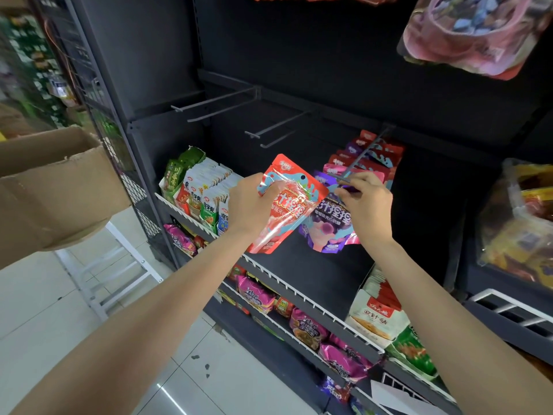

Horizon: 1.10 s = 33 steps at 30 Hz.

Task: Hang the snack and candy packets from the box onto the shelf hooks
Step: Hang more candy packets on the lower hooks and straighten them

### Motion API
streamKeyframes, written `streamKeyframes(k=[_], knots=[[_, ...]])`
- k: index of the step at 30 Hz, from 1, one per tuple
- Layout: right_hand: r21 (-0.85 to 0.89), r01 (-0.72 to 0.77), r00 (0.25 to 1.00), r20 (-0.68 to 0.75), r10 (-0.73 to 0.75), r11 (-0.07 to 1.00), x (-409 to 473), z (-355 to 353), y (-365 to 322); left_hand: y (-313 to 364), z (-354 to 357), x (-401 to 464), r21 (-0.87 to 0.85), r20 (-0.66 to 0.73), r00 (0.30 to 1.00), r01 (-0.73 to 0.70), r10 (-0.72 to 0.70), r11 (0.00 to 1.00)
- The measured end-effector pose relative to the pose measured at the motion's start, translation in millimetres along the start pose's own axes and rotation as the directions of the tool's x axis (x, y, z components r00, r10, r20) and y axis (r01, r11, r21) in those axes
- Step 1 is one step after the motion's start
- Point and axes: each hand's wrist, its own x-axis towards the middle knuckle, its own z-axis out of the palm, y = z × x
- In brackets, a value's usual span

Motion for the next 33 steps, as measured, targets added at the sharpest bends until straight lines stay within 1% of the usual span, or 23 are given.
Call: streamKeyframes(k=[2,7,12,14,16,18,20,21,23,24,25,28,30,33], knots=[[-0.013,-0.002,1.0,-0.001,0.002,1.0,1.1,-0.5,1.1,1.0,1.6,0.2,0.005,0.01,1.0,0.001,-0.001,1.0],[-0.065,0.015,0.998,0.07,-0.01,0.998,5.9,1.3,7.8,6.4,4.7,0.9,-0.017,0.024,1.0,0.015,-0.014,1.0],[-0.139,-0.012,0.999,0.03,0.016,0.99,9.6,2.3,20.7,2.2,9.2,0.5,-0.06,0.059,0.997,0.044,-0.041,0.997],[-0.15,-0.019,0.999,0.031,0.024,0.988,10.4,5.0,20.1,2.4,10.8,-0.2,-0.073,0.094,0.994,0.061,-0.055,0.995],[-0.154,-0.023,1.0,0.003,0.024,0.988,6.5,5.0,16.2,4.2,11.4,-1.0,-0.085,0.147,0.987,0.079,-0.066,0.993],[-0.126,-0.022,0.998,-0.063,0.014,0.992,-3.1,1.0,11.2,2.1,14.0,-1.3,-0.135,0.22,0.971,0.121,-0.09,0.983],[-0.031,-0.041,0.995,-0.096,0.038,0.999,-14.2,-4.9,5.5,0.0,19.0,-2.9,-0.19,0.274,0.955,0.174,-0.118,0.966],[0.043,-0.078,0.995,-0.058,0.081,0.996,-18.1,-7.4,2.3,-0.6,23.2,-3.6,-0.209,0.288,0.948,0.199,-0.134,0.957],[0.172,-0.17,0.984,0.084,0.158,0.97,-21.7,-10.0,-2.4,1.7,32.4,-5.4,-0.257,0.319,0.932,0.258,-0.17,0.931],[0.214,-0.211,0.973,0.137,0.184,0.954,-21.3,-10.6,-2.9,4.2,36.7,-5.9,-0.279,0.338,0.922,0.289,-0.188,0.916],[0.238,-0.244,0.965,0.159,0.21,0.94,-19.6,-11.6,-3.1,7.0,41.1,-6.0,-0.292,0.363,0.91,0.316,-0.201,0.903],[0.187,-0.29,0.956,0.103,0.275,0.939,-11.4,-15.5,-2.2,15.4,53.1,-4.3,-0.292,0.411,0.886,0.349,-0.213,0.89],[0.166,-0.305,0.952,0.082,0.295,0.938,-7.3,-16.6,-2.1,19.9,59.8,-1.5,-0.315,0.395,0.892,0.355,-0.218,0.88],[0.132,-0.319,0.947,0.07,0.313,0.938,-4.8,-14.3,-1.1,22.3,67.9,2.6,-0.29,0.367,0.897,0.362,-0.246,0.886]])
